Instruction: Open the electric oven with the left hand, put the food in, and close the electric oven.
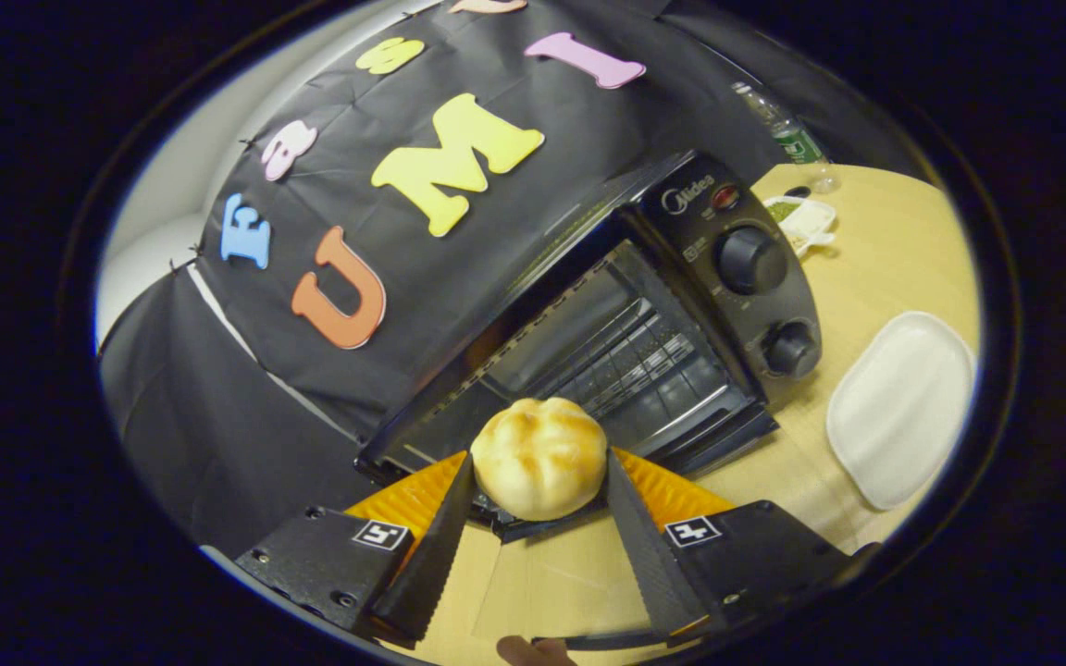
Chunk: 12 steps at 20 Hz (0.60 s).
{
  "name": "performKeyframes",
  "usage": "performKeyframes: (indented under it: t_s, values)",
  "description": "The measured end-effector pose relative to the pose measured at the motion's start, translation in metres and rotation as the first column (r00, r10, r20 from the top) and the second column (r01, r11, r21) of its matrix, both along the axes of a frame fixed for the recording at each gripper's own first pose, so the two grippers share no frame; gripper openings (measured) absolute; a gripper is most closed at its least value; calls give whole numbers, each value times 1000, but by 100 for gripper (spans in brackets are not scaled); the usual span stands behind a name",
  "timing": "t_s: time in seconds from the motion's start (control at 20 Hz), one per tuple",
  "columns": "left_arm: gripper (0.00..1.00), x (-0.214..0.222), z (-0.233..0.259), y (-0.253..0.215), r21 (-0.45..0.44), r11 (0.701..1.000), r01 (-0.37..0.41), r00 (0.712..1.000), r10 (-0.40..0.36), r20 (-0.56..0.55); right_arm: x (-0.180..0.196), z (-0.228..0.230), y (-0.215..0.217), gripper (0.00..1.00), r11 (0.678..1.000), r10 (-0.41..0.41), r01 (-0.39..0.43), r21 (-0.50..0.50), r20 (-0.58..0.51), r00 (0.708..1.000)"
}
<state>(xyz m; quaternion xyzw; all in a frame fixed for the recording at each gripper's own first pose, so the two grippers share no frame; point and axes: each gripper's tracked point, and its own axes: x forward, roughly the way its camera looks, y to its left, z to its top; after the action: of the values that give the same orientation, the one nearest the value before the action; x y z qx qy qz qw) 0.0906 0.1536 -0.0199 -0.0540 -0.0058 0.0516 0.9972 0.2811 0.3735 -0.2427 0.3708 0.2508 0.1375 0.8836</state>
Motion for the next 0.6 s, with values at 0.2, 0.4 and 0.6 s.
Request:
performKeyframes:
  t_s: [0.2, 0.4, 0.6]
  values:
    - [95, -3, -11, 18, 4, 999, -32, 999, 32, -27, 34, -12, 18, 84, 997, -32, 32, -72, 10, 999]
    - [94, -1, -24, 25, -26, 999, -39, 997, 38, -65, 70, -22, 8, 84, 964, -67, 90, -249, 98, 993]
    - [94, 2, -26, 20, -30, 999, -24, 997, 22, -69, 89, -15, -3, 84, 932, -63, 135, -336, 217, 974]
